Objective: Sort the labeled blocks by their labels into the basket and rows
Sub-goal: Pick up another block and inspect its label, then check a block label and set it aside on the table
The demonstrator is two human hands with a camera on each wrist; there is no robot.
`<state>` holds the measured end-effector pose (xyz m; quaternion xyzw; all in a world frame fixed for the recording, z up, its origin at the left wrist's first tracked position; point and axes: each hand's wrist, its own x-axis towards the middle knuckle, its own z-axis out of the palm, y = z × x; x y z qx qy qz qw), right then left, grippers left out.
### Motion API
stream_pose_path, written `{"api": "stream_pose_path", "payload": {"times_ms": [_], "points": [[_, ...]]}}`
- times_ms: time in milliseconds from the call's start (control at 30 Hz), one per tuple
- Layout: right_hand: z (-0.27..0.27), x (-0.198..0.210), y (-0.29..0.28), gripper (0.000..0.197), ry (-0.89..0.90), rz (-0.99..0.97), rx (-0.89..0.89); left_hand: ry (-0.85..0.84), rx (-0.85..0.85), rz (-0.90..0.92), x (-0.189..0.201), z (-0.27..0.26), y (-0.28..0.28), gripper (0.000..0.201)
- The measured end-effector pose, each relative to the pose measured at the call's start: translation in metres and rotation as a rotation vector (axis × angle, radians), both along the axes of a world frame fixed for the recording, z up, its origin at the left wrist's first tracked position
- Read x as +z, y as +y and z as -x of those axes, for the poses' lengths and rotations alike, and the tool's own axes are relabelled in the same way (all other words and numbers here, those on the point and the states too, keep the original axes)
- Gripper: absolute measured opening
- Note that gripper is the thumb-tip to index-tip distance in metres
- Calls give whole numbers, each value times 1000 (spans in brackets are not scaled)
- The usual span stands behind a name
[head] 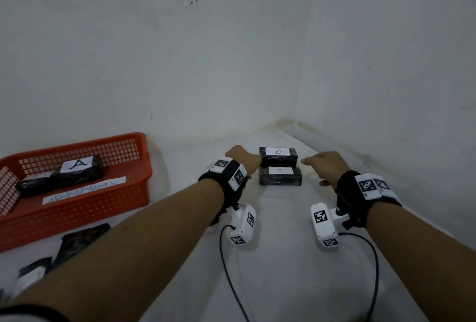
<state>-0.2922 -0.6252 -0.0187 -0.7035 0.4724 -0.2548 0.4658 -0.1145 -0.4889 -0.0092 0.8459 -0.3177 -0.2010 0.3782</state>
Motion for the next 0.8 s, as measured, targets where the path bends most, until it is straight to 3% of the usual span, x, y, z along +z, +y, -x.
{"api": "stream_pose_path", "payload": {"times_ms": [233,467,667,800], "points": [[-18,26,67,10,-138,147,181,-203,-121,-33,49,6,98,29],[-51,50,177,48,-63,207,506,-344,-96,-193,67,-14,208,45],[-81,48,260,63,57,279,749,-421,-65,-344,62,-30,289,38],[-99,42,301,69,116,300,860,-411,-41,-469,53,-48,332,50]]}}
